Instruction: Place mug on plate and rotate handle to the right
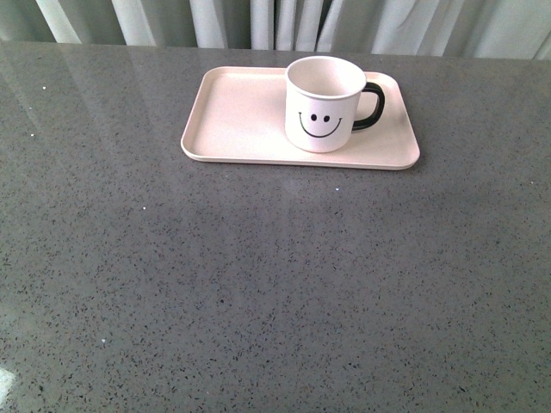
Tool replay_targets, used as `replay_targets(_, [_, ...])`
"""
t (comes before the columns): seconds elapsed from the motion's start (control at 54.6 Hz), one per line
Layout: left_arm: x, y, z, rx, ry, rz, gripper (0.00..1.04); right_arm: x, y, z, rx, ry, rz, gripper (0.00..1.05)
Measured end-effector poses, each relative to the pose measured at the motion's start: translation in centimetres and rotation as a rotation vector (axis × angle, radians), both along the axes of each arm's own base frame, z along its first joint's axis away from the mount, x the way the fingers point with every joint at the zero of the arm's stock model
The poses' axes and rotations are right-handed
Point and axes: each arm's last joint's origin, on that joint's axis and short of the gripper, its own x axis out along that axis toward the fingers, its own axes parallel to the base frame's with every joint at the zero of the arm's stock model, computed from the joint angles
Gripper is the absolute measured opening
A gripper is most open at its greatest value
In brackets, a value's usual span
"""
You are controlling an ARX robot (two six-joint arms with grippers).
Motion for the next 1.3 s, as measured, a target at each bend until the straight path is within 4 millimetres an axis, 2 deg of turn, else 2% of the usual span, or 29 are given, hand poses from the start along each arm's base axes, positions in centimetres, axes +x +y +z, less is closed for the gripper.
replay_targets(0.146, [0.0,0.0,0.0,0.000,0.000,0.000,0.96,-1.5,0.0,-0.9,0.000,0.030,0.000,0.02])
replay_targets(0.604, [0.0,0.0,0.0,0.000,0.000,0.000,0.96,-5.1,0.0,-0.7,0.000,0.020,0.000,0.02])
replay_targets(1.3, [0.0,0.0,0.0,0.000,0.000,0.000,0.96,-7.9,0.0,0.4,0.000,-0.014,-0.001,0.02])
